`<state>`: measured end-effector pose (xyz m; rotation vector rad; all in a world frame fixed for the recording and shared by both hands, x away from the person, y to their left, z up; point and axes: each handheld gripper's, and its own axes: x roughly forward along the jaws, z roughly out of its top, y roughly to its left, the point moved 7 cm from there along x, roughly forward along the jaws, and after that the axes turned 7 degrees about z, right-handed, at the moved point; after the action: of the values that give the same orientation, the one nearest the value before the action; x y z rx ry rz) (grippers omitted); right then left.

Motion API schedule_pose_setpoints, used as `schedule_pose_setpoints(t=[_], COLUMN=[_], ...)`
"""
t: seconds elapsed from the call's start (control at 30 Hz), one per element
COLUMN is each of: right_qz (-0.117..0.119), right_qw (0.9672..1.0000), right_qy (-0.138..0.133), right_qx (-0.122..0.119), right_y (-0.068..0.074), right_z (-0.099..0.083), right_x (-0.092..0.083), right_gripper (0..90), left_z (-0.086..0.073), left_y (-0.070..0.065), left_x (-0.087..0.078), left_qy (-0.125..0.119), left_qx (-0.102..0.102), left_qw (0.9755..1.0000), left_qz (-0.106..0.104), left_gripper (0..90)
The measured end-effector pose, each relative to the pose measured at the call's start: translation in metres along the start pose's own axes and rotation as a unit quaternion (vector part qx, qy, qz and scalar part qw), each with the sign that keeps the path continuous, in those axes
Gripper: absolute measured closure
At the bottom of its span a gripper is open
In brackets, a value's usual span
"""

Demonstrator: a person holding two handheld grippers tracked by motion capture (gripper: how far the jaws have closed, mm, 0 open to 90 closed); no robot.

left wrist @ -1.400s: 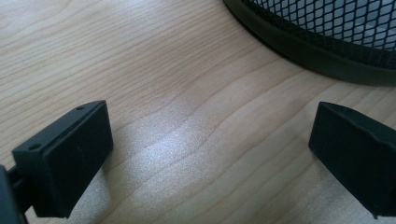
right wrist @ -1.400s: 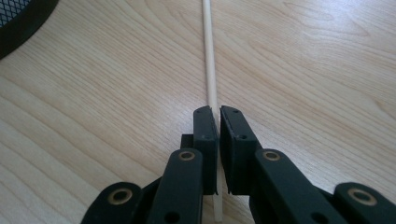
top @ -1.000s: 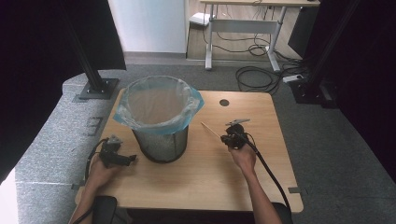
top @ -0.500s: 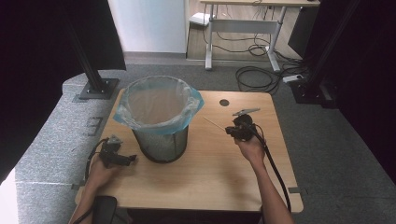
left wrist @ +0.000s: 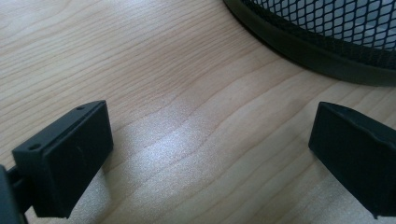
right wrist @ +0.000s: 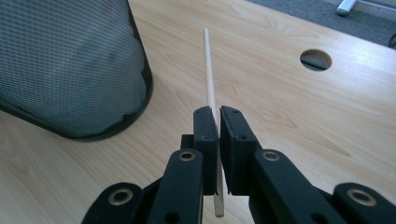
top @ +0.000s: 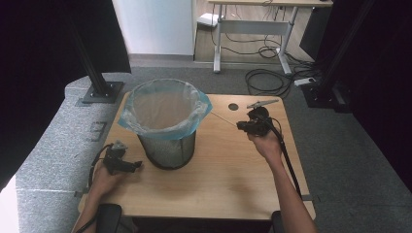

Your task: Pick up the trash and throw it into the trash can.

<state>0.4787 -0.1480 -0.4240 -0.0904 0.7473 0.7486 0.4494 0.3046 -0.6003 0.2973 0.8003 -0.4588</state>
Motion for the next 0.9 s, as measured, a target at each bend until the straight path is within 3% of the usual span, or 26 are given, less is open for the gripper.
schedule_pose_setpoints(t=[0.27,0.57,0.7,0.9], right_qz=[0.019,0.014,0.008,0.026], right_qw=[0.9996,0.9995,0.9991,0.9975], right_qy=[-0.02,-0.028,-0.037,-0.05], right_qx=[0.001,-0.006,-0.021,-0.044], right_y=[0.008,0.011,0.021,0.047], right_z=[0.037,0.07,0.094,0.126], right_x=[-0.027,-0.051,-0.068,-0.089], right_gripper=[84.4,84.4,84.4,84.4], left_z=[0.0,0.0,0.0,0.0], left_y=[0.0,0.0,0.0,-0.001], left_x=[0.0,0.0,0.0,0.0], left_qy=[0.0,0.0,0.0,0.001], left_qx=[0.0,0.001,0.001,-0.001], left_qw=[1.0,1.0,1.0,1.0], left_qz=[0.0,0.0,0.0,-0.001], left_gripper=[0.0,0.0,0.0,0.0])
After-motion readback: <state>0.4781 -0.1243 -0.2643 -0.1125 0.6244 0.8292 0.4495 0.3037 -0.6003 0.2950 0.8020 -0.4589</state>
